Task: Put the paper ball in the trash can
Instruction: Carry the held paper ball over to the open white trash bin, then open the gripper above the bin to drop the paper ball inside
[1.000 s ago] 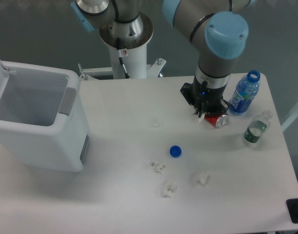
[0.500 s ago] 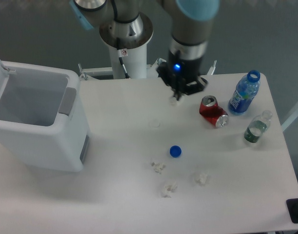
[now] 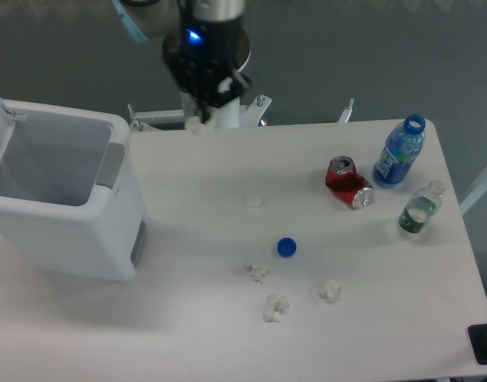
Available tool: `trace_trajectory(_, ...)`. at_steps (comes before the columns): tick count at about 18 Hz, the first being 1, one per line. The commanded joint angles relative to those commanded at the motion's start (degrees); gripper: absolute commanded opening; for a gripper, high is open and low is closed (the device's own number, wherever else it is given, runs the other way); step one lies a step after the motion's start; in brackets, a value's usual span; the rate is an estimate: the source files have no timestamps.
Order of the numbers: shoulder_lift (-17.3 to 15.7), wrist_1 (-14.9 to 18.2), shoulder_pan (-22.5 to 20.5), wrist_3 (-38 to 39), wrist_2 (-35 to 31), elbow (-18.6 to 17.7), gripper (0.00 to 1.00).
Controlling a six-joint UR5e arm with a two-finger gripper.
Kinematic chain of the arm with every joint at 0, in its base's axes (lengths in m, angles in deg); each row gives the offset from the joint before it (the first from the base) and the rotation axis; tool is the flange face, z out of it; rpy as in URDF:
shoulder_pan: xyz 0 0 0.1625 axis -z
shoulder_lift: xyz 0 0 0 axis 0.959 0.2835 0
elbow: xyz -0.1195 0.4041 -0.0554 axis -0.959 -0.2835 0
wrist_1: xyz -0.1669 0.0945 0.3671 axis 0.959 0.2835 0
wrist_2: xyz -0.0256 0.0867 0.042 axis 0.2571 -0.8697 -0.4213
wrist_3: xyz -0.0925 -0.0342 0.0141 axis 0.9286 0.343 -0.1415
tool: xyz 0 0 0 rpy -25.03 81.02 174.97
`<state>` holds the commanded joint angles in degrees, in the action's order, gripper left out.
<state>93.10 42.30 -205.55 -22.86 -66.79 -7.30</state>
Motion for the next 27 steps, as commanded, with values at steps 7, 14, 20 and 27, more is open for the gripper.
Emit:
trace_trajectory(7, 4.5, -8.7, 10.5, 5.8, 1.1, 0.5, 0.00)
trace_trajectory(14, 7.9, -10.9, 15.3, 8.1, 1.1, 0.7, 0.06)
trace_trajectory(20, 7.9, -11.1, 15.5, 7.9, 1.6, 0.0, 0.63)
trace_trajectory(27, 7.5, -11.2, 15.4, 7.9, 1.6, 0.2, 1.00)
